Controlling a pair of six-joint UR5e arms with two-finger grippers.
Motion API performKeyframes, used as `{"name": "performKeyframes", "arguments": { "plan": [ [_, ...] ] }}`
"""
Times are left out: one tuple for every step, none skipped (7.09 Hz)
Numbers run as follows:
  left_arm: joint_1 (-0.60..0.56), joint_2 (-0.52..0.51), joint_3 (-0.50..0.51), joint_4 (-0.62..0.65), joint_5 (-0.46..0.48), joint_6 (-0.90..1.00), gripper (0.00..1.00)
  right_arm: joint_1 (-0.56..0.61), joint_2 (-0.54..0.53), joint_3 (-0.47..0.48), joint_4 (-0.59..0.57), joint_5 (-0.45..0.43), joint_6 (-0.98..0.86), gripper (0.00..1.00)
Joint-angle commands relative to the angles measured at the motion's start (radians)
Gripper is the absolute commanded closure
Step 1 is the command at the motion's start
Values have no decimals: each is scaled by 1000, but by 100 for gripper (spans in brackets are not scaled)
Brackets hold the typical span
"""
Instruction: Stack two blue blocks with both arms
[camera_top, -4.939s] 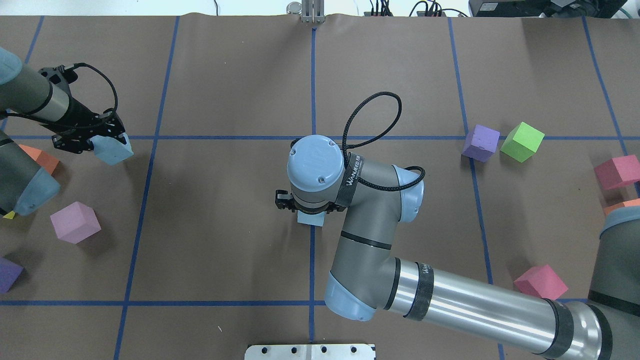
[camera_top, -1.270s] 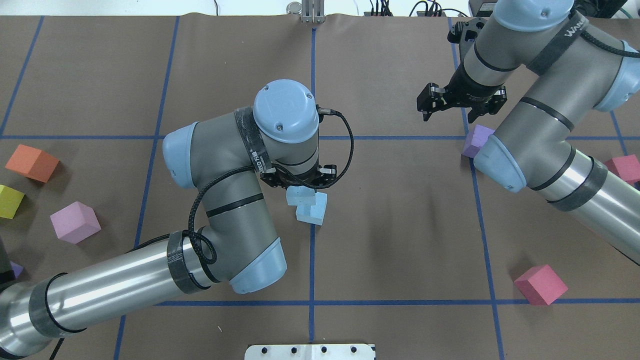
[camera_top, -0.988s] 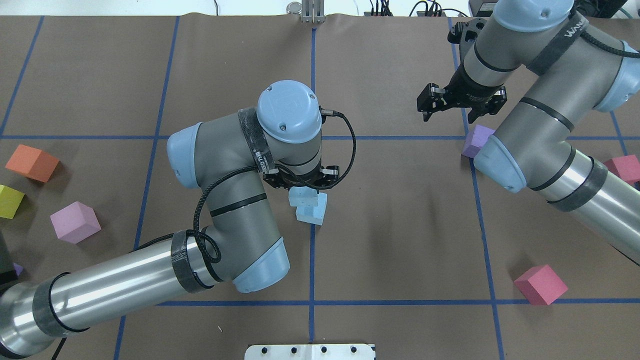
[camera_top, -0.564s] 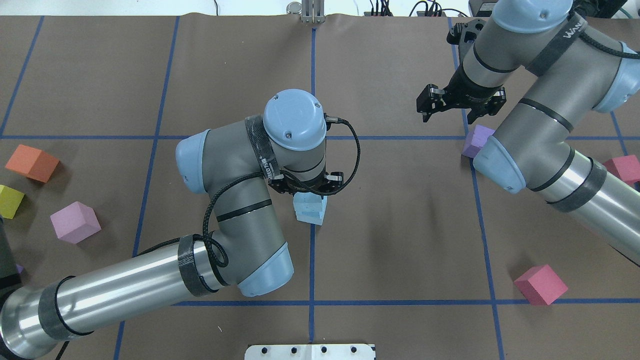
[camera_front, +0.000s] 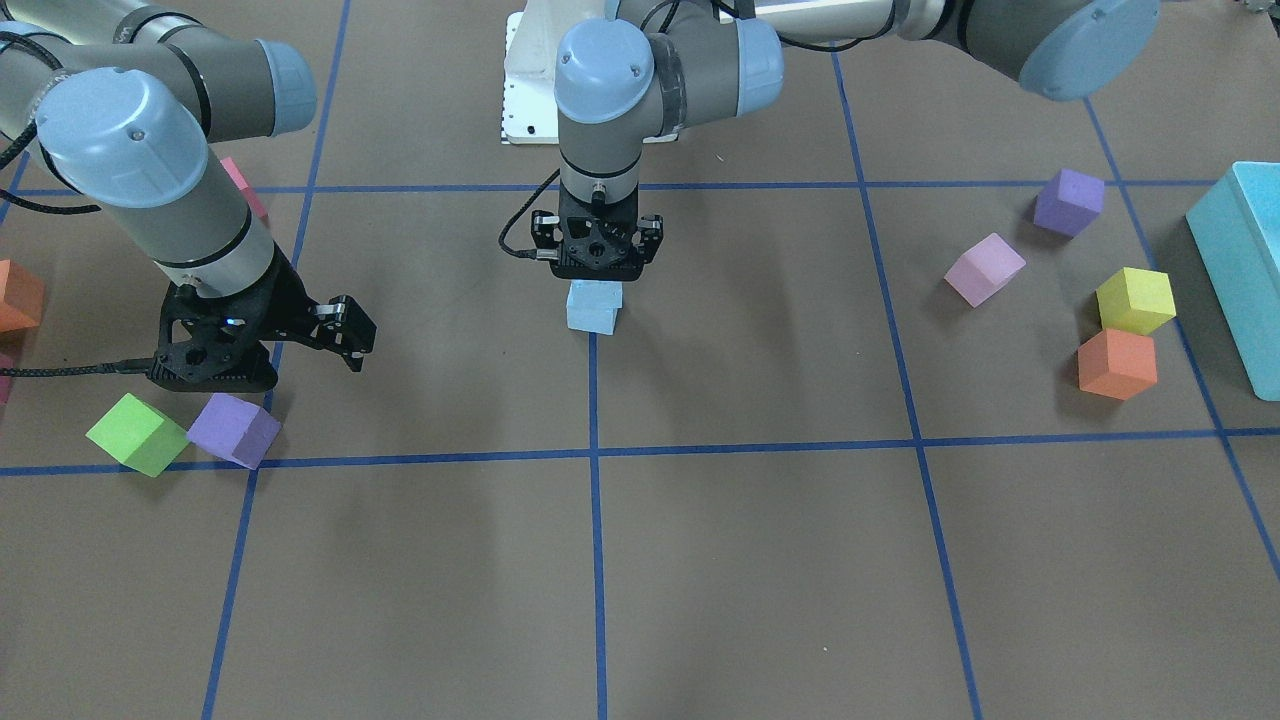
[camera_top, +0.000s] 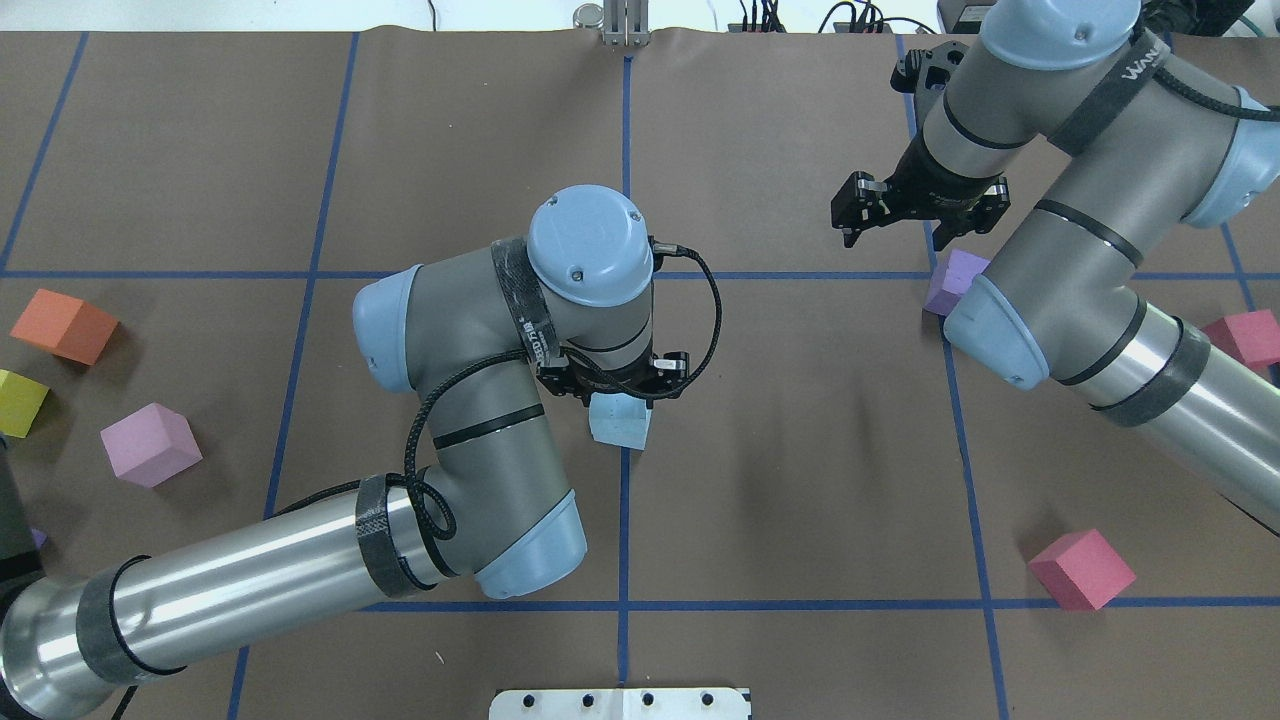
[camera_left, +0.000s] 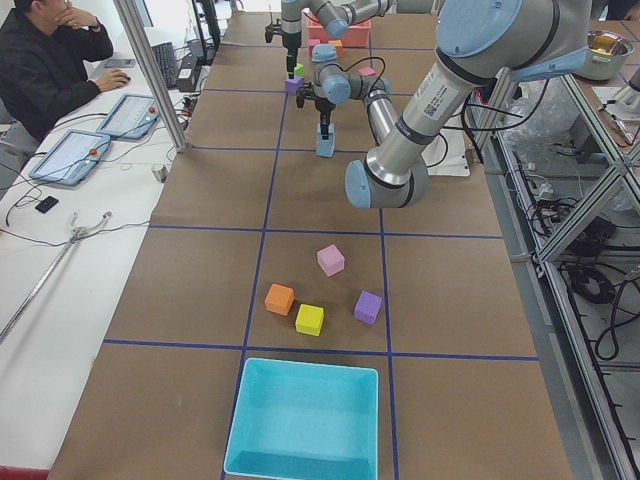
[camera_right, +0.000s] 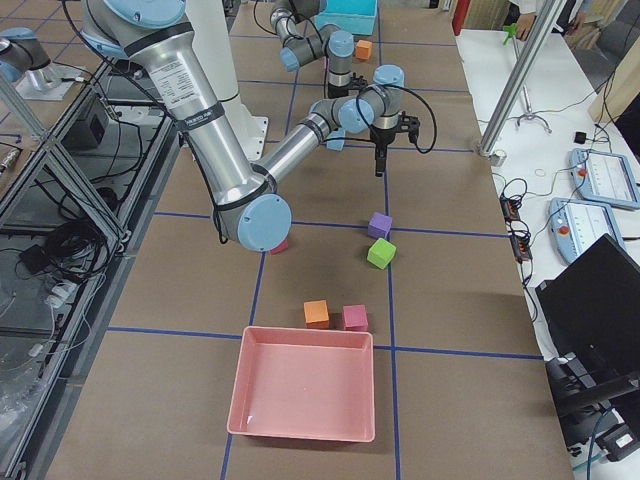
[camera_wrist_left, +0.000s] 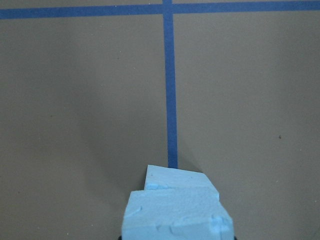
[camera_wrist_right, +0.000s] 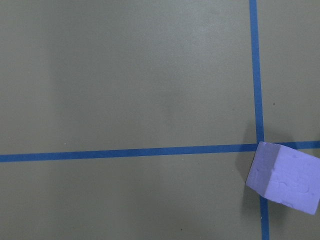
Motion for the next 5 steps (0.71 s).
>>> {"name": "performKeyframes", "arguments": {
  "plan": [
    [0, 0, -5, 0, -2, 6, 3, -2, 0, 1, 0, 0, 0, 0],
    [-1, -1, -7, 0, -2, 7, 3, -2, 0, 1, 0, 0, 0, 0],
    [-9, -1, -10, 0, -4, 13, 3, -5, 0, 1, 2, -2, 0, 0],
    [-33, -3, -23, 1, -12, 52, 3, -5, 0, 1, 2, -2, 0, 0],
    [-66, -3, -31, 3, -50, 53, 3, -7, 2, 2, 2, -2, 0, 0]
  ]
}}
